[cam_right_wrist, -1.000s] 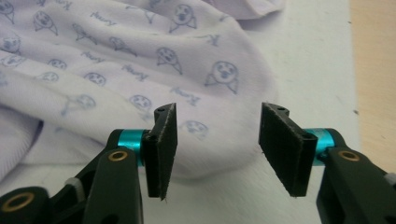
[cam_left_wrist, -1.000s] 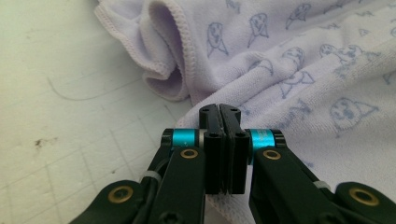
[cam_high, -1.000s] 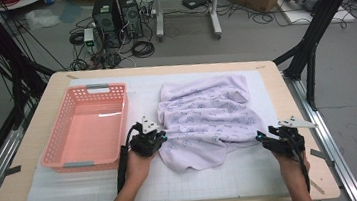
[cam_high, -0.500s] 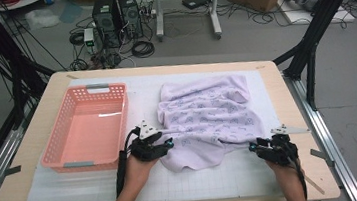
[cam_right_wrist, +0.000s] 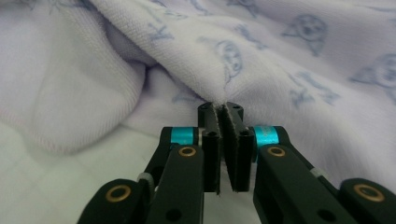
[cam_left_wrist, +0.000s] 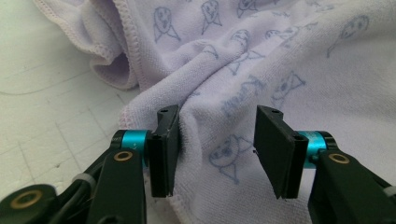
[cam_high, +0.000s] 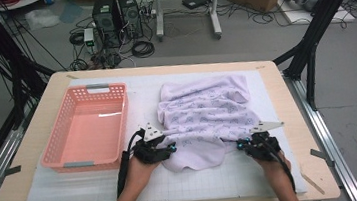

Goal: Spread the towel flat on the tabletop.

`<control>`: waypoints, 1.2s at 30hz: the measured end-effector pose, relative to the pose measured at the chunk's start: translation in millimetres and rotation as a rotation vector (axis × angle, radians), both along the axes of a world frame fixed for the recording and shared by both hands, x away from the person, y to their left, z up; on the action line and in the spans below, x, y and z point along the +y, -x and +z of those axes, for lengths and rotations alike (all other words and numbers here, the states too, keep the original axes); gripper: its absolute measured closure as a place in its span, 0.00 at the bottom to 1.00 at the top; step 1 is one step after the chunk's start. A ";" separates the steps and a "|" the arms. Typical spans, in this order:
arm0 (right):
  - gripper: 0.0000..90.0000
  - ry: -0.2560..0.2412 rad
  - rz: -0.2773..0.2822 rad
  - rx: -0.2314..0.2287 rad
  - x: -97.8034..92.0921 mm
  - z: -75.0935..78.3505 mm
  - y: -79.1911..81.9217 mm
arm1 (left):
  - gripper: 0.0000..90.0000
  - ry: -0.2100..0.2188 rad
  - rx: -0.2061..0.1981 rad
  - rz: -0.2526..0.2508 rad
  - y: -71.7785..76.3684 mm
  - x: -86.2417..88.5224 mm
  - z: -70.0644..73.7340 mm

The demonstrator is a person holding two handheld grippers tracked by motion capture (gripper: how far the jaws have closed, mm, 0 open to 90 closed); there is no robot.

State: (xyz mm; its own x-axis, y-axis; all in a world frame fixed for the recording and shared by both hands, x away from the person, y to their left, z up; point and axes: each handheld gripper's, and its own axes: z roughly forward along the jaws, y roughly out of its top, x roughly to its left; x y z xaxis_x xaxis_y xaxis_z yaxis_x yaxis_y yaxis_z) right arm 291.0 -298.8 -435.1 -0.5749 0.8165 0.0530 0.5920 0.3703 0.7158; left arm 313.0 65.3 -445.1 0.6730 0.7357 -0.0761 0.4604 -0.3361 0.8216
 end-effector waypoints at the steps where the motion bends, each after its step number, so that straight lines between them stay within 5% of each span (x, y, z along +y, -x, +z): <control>1: 0.97 -0.001 -0.004 -0.008 -8.3 4.1 2.3 | 0.56 0.005 -0.001 0.000 0.0 0.5 0.4; 8: 0.96 0.027 -0.056 -0.043 -75.8 29.7 29.7 | 0.55 0.024 0.011 -0.001 -0.5 2.8 -0.3; 12: 0.94 0.124 -0.117 -0.058 -93.6 34.4 37.2 | 0.53 0.040 0.011 -0.010 0.5 -2.0 1.5; 15: 0.68 0.036 -0.147 -0.125 -98.1 36.0 38.5 | 0.52 0.061 0.014 -0.024 -0.4 -7.2 1.8; 19: 0.60 -0.048 -0.162 -0.189 -94.0 41.5 32.8 | 0.51 0.060 0.017 -0.061 -2.2 -21.9 2.9; 24: 0.52 -0.075 -0.087 -0.096 -67.9 25.1 10.5 | 0.49 0.003 0.028 -0.110 -6.5 -47.6 1.7; 27: 0.53 -0.028 -0.073 -0.035 -53.8 10.0 -5.6 | 0.50 -0.077 0.017 -0.125 -6.9 -62.3 -4.9; 28: 0.54 0.011 -0.066 -0.019 -48.0 5.0 -10.4 | 0.53 -0.103 -0.024 -0.135 -4.7 -65.2 -5.2; 31: 0.77 0.039 -0.028 0.003 -32.6 -3.8 -18.6 | 0.86 -0.112 -0.025 -0.134 -4.9 -66.8 -2.4; 33: 0.91 0.065 -0.008 -0.009 -26.9 -0.7 -23.5 | 0.88 -0.117 -0.025 -0.103 -8.6 -64.6 -1.0; 36: 0.93 0.048 -0.010 -0.028 -20.2 1.9 -36.7 | 0.89 -0.090 -0.046 -0.005 -17.5 -51.3 2.3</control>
